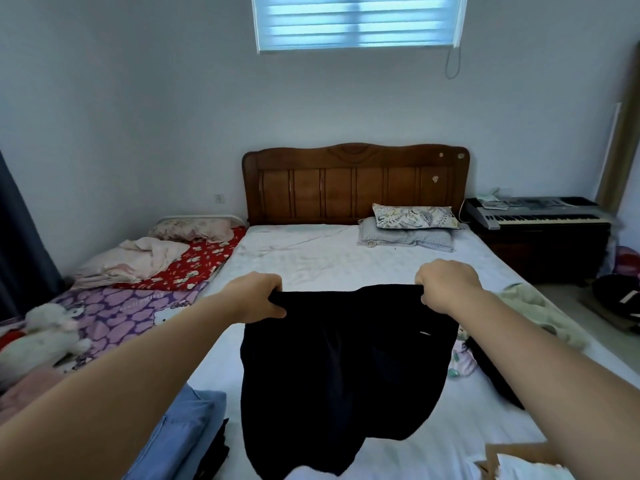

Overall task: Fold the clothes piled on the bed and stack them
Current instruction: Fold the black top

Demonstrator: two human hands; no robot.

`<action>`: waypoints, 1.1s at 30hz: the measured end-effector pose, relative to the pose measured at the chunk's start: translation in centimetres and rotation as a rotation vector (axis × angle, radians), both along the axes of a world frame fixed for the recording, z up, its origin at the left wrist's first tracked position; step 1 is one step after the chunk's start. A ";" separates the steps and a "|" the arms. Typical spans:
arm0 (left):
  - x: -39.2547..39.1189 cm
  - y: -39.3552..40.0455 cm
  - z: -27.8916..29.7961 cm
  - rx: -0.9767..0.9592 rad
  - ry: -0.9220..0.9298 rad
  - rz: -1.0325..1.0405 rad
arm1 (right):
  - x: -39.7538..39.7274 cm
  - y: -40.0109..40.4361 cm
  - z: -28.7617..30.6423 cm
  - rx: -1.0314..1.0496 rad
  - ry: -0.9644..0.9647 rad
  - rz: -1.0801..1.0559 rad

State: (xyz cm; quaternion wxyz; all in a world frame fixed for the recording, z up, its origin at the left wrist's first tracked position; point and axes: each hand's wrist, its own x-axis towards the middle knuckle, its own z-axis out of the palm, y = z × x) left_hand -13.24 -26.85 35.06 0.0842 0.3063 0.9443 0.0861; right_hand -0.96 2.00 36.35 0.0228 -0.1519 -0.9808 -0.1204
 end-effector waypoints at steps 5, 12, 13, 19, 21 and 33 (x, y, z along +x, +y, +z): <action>-0.2 1.0 0.9 -0.020 0.005 -0.048 | -0.3 0.8 0.8 -0.195 -0.025 -0.065; -1.1 0.9 1.3 -0.162 0.253 -0.305 | -1.3 2.7 -0.6 -0.283 0.077 0.033; -1.0 1.0 1.1 -0.161 0.340 -0.344 | -1.4 2.9 -1.0 -0.290 0.104 0.077; -0.8 2.7 0.2 0.156 0.733 -0.517 | -0.7 0.8 -1.5 -0.453 0.291 0.414; 0.2 3.8 0.5 0.270 0.759 -0.539 | -0.5 -0.5 -1.3 -0.507 0.344 0.475; 3.6 6.0 0.4 0.533 0.034 -0.509 | -1.2 -4.3 -1.8 -0.727 0.333 0.620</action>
